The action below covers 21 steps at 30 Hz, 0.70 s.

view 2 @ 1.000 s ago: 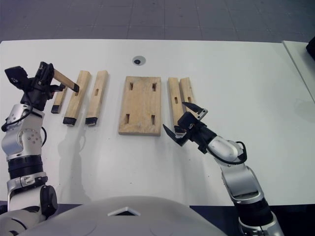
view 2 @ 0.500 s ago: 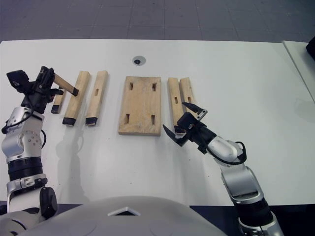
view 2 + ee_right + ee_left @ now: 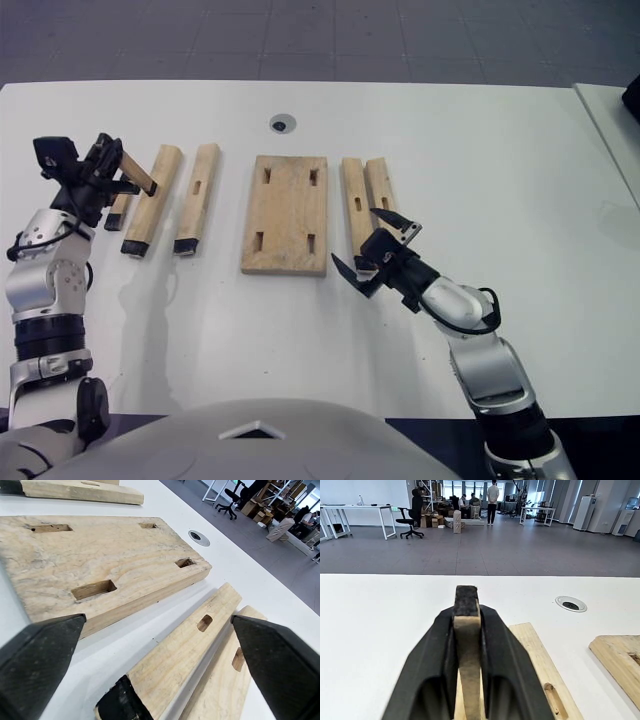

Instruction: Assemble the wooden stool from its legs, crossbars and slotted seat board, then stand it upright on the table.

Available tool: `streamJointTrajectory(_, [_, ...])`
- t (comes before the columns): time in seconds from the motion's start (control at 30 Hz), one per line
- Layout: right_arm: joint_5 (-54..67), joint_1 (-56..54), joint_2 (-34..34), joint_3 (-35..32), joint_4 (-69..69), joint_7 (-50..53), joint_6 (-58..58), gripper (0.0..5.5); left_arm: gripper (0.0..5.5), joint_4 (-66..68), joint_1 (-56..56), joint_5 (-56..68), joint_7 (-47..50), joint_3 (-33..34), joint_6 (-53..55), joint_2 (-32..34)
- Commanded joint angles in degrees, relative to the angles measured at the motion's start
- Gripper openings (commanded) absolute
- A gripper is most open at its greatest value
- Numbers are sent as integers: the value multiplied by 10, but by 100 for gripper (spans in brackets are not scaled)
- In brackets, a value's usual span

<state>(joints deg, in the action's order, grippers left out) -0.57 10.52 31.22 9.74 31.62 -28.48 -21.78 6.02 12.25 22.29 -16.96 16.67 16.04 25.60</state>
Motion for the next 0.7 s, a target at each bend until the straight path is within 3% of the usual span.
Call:
streamJointTrajectory(0.03, [-5,-1,-2,1,-2,1,-1,540,121,-52,30,18,5,24,5,5])
streamJointTrajectory(0.27, [-12,10,-14,16,7,12,-5,540,228,-111,148,60,32,75,52,52])
streamJointTrajectory(0.47, [-16,3,-18,19,2,16,-5,540,322,44,245,25,-7,42,23,60])
streamJointTrajectory(0.7, [-24,4,-28,24,-1,22,-5,540,428,248,186,-42,-38,-31,-4,9])
